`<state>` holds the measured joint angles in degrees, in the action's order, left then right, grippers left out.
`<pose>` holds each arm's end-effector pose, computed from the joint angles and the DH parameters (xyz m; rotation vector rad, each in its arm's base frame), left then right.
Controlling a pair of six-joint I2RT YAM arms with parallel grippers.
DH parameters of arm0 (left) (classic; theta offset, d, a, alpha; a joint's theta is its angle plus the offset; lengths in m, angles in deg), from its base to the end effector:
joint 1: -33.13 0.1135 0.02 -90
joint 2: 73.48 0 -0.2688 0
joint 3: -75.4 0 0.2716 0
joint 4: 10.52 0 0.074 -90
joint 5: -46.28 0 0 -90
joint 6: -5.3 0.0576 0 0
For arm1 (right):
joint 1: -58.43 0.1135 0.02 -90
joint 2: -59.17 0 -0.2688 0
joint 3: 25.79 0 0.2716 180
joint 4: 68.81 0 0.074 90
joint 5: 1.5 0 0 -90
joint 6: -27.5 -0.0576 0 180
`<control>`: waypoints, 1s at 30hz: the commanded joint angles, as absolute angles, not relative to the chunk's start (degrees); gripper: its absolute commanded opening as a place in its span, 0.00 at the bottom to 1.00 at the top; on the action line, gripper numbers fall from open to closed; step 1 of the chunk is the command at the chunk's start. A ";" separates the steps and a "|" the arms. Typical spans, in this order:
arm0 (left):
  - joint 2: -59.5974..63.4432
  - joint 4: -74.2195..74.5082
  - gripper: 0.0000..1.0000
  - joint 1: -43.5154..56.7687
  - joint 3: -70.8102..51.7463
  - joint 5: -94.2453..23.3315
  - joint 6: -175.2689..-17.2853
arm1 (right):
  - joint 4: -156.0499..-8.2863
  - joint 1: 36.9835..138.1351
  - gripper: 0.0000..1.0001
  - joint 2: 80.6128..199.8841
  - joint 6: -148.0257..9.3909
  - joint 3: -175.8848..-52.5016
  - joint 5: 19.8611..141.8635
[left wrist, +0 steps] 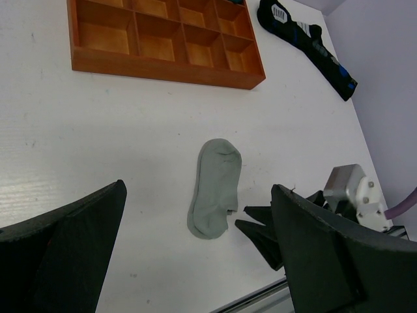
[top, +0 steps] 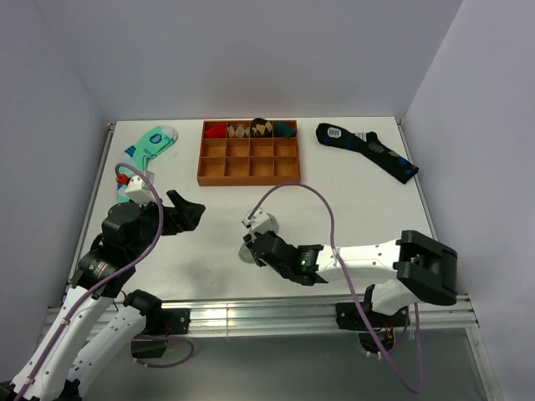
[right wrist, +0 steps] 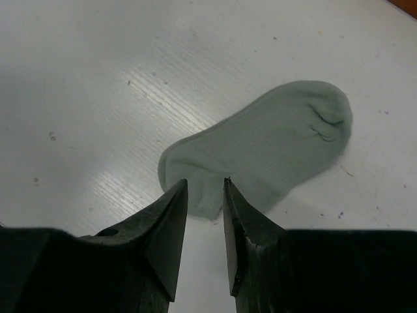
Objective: Roll the socks
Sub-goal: Roll the sock at the center of the board.
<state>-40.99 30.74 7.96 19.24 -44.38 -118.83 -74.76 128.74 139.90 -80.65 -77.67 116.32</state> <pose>0.1518 -0.0706 0.3272 -0.1595 1.9316 -0.6922 0.1322 0.2896 0.1764 -0.6813 2.0126 0.3945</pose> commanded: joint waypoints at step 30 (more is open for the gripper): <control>-40.26 29.23 1.00 7.37 18.87 -43.37 -119.15 | -73.57 134.37 0.39 153.74 -77.53 -85.40 120.41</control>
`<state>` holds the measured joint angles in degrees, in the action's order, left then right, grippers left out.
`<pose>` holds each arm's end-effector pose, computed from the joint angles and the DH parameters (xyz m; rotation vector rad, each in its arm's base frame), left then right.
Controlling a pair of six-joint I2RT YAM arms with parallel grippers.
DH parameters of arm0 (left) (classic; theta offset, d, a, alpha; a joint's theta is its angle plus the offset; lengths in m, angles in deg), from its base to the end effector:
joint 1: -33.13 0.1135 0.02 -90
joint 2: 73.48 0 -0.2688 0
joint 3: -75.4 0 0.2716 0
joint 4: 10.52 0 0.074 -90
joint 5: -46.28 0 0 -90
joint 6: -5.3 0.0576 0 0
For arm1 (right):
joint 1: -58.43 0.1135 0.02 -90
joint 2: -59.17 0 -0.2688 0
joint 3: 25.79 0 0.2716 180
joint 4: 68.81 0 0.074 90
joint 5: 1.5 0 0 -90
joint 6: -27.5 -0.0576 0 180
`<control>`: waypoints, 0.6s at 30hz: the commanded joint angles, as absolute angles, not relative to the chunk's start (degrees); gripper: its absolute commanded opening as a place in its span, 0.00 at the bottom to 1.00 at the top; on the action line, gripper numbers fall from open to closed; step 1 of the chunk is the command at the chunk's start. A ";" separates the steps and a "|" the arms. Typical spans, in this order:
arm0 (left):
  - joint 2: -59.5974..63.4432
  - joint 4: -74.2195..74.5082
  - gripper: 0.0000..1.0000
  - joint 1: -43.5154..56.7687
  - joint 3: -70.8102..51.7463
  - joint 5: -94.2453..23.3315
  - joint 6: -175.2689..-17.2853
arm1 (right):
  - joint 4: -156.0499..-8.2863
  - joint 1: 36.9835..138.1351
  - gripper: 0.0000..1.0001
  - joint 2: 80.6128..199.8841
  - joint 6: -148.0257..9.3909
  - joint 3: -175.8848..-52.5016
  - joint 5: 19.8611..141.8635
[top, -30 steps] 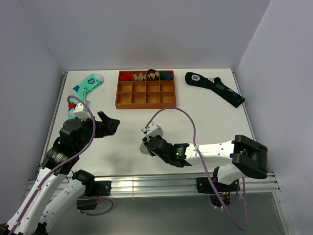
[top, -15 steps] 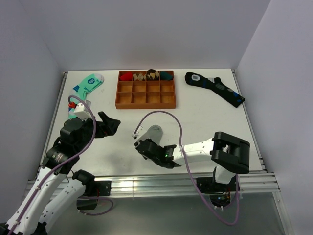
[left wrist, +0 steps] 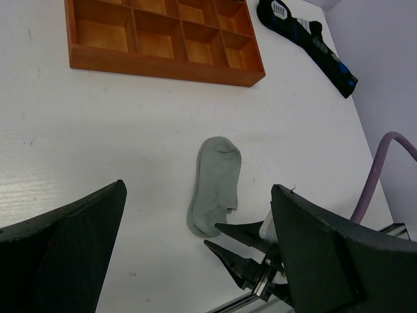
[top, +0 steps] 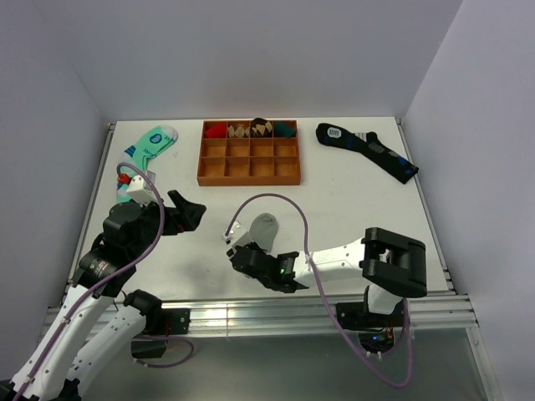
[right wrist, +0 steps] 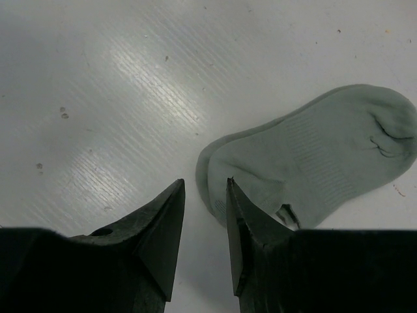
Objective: Roll the socks
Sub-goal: Roll the sock at the center of the board.
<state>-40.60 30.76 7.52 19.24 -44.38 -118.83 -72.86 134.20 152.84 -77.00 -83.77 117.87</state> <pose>0.1526 -0.0724 0.3261 -0.1527 1.9403 -0.6945 0.1142 0.3355 0.1439 -0.8734 1.9966 0.3192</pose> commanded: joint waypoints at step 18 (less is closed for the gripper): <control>-39.91 29.23 0.99 7.37 19.04 -43.28 -119.06 | -76.65 135.16 0.38 155.76 -78.76 -86.46 123.04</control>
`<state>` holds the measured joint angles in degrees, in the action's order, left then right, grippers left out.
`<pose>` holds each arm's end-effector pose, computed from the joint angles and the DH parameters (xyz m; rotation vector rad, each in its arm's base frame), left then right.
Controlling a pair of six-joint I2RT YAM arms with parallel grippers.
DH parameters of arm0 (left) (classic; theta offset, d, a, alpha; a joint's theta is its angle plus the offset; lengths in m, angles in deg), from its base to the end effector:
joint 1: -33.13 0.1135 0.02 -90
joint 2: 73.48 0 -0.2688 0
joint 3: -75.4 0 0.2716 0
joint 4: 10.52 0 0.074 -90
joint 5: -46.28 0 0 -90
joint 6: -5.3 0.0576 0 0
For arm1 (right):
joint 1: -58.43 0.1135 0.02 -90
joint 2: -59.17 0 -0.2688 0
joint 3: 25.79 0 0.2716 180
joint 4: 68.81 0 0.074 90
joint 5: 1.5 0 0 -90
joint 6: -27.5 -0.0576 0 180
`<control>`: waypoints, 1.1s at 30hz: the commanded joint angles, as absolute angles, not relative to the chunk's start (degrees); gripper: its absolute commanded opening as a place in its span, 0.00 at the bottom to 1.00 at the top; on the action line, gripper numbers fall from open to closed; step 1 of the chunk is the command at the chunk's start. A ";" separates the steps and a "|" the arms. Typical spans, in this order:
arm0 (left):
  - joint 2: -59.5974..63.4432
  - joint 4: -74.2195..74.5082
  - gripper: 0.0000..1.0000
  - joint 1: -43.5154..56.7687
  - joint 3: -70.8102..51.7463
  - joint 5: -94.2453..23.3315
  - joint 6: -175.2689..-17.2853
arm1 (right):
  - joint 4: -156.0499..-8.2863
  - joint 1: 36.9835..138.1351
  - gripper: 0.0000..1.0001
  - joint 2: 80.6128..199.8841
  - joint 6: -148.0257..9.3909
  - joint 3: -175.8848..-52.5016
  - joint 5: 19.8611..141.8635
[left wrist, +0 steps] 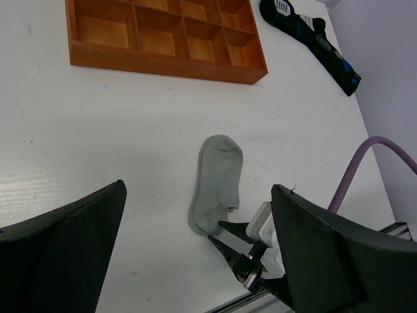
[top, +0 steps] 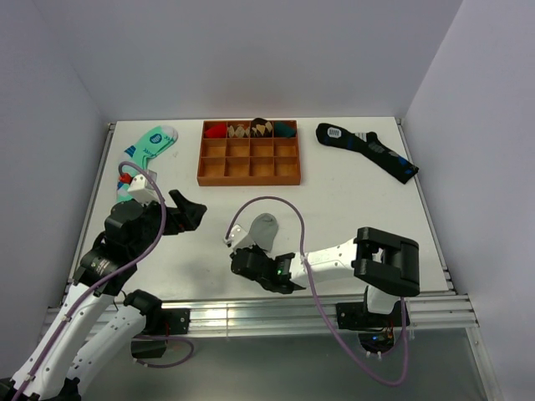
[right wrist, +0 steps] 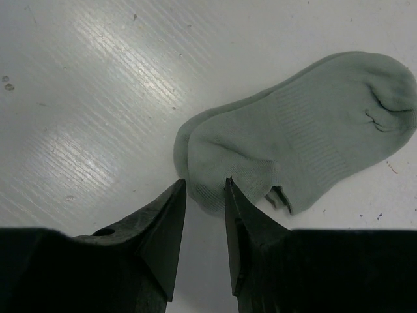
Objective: Roll the socks
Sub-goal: Roll the sock at the center of the board.
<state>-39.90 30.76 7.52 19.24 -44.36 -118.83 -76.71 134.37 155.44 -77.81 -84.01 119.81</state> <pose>0.1549 -0.0735 0.3243 -0.1533 1.9526 -0.6902 0.1138 0.3312 0.1247 -0.9057 2.0488 0.2074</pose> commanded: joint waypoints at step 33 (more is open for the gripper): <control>-38.94 29.23 1.00 6.94 19.04 -43.45 -119.15 | -74.46 136.39 0.45 161.29 -77.44 -86.90 124.10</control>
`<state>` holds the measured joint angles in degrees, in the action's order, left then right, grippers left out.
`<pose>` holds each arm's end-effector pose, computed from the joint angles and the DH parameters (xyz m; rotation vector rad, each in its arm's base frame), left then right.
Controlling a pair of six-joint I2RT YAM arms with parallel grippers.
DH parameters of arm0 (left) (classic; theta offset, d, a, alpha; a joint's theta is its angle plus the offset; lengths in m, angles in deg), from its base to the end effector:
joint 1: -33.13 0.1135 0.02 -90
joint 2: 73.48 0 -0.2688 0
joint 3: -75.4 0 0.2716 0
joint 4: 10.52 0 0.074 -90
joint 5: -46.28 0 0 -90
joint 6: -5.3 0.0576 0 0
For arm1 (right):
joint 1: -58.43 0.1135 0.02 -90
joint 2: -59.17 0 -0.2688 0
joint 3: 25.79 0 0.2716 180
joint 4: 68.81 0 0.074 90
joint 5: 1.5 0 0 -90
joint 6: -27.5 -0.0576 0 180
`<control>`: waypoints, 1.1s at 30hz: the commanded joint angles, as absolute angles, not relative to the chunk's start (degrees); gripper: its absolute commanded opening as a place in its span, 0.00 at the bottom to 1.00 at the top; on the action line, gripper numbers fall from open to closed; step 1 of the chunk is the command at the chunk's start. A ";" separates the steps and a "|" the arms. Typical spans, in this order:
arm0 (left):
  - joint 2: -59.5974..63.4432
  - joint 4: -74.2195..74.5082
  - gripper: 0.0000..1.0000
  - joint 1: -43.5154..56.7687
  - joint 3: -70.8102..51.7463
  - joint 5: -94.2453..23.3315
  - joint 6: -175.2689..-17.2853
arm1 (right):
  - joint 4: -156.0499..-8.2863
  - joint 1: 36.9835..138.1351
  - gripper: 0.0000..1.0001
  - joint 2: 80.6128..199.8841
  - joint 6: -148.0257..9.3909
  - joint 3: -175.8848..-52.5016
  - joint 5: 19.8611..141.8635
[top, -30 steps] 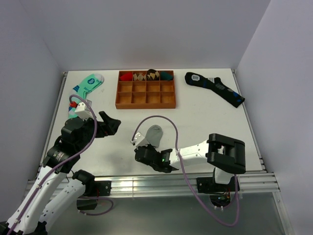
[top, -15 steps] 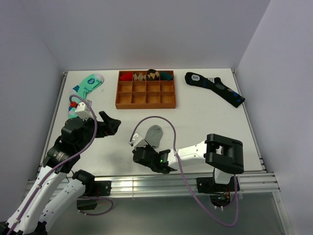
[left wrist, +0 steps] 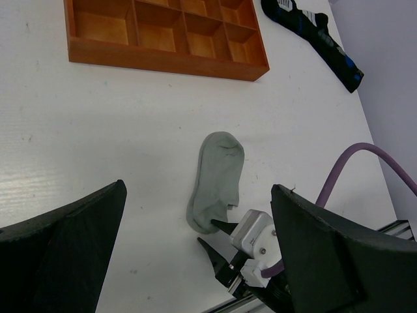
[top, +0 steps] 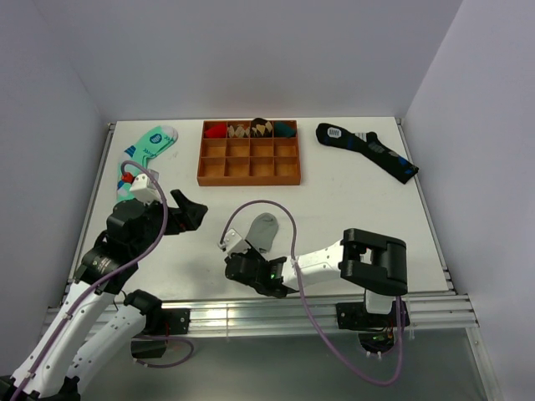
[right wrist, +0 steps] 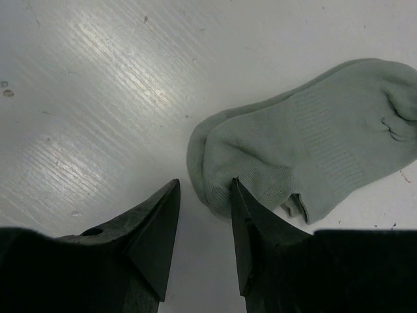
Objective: Roll the socks
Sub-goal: Roll the sock at the center of the board.
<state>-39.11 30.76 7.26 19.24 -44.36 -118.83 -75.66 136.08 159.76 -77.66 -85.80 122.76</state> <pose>0.1572 -0.0755 0.3222 -0.1499 1.9673 -0.6878 0.1082 0.3427 0.1115 -0.9210 2.0305 0.1541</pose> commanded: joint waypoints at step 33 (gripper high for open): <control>-36.92 4.11 0.77 5.53 37.66 -39.59 -132.51 | -76.12 126.39 0.18 144.87 -82.80 -76.62 98.19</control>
<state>-35.07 15.44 6.34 33.69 -40.69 -128.58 -75.07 128.54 149.21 -80.50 -77.80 107.86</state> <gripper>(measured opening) 0.790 0.179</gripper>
